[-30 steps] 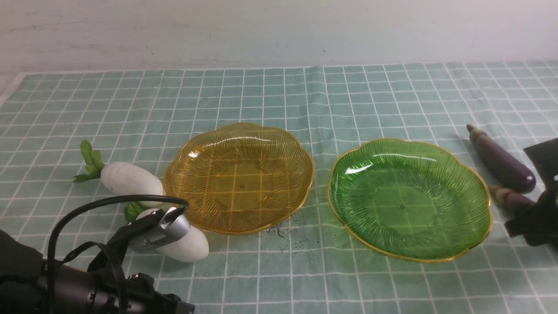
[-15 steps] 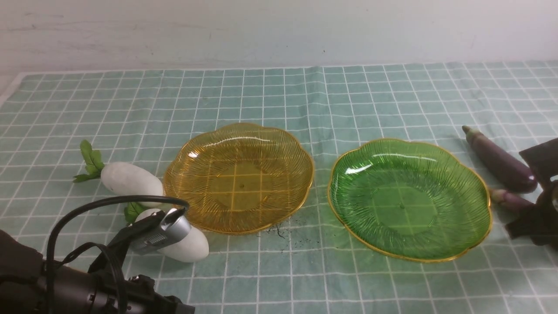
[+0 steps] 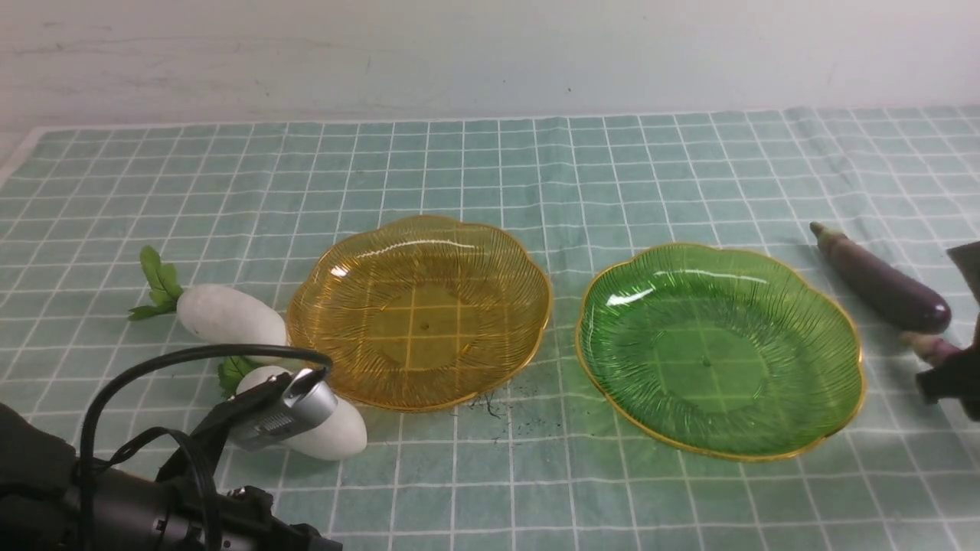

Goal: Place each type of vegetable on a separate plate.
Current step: Use the right arm to grab an eggplant and put it into the right plate

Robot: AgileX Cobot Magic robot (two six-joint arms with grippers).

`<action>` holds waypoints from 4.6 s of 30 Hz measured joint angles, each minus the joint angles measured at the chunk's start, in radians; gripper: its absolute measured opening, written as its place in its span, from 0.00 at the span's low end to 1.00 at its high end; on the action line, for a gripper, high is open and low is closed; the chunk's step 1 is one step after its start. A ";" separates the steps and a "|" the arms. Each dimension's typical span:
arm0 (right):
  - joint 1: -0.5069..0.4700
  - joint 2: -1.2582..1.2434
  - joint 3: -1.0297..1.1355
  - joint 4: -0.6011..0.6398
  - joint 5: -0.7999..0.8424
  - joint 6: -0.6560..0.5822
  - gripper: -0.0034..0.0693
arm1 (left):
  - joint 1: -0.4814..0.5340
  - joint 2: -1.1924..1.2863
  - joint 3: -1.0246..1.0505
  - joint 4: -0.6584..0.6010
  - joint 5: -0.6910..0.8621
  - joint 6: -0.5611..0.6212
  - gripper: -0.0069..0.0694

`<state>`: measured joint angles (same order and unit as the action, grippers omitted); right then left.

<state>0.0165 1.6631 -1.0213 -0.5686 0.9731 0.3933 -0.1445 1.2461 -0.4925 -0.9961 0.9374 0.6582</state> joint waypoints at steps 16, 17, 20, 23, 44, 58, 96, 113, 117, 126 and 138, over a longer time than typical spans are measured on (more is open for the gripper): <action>0.032 -0.182 -0.024 0.634 -0.147 -0.259 0.61 | 0.000 0.000 0.000 0.000 0.001 0.000 0.08; 0.047 -0.170 -0.024 0.693 -0.190 -0.296 0.61 | 0.000 0.000 0.000 0.000 0.001 0.000 0.08; 0.099 -0.131 -0.024 0.769 -0.280 -0.409 0.60 | 0.000 0.000 0.000 0.000 0.001 0.000 0.08; 0.156 -0.077 -0.024 0.794 -0.363 -0.518 0.60 | 0.000 0.000 0.000 0.000 0.001 0.000 0.08; 0.191 0.041 -0.024 0.809 -0.440 -0.557 0.92 | 0.000 0.000 0.000 0.000 -0.005 0.000 0.08; -0.141 0.058 -0.024 0.675 -0.708 -0.576 0.88 | 0.000 0.000 0.000 0.000 -0.005 0.000 0.08; -0.162 0.149 -0.029 0.496 -0.688 -0.558 0.59 | 0.000 0.000 0.000 0.000 -0.006 0.000 0.08; -0.120 -0.174 -0.027 0.965 -0.131 -0.643 0.59 | 0.000 0.000 0.000 0.000 -0.020 0.002 0.08; -0.061 -0.150 -0.027 0.968 -0.081 -0.660 0.59 | 0.000 0.000 0.000 0.000 -0.021 0.005 0.08; 0.075 -0.097 -0.027 0.894 -0.081 -0.648 0.62 | 0.000 0.000 0.000 0.019 -0.021 0.008 0.08; 0.087 -0.075 -0.027 0.848 0.181 -0.573 0.80 | 0.000 0.000 0.000 0.041 -0.037 -0.001 0.19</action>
<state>0.1038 1.5885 -1.0486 0.2797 1.1537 -0.1794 -0.1443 1.2461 -0.4925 -0.9549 0.9000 0.6569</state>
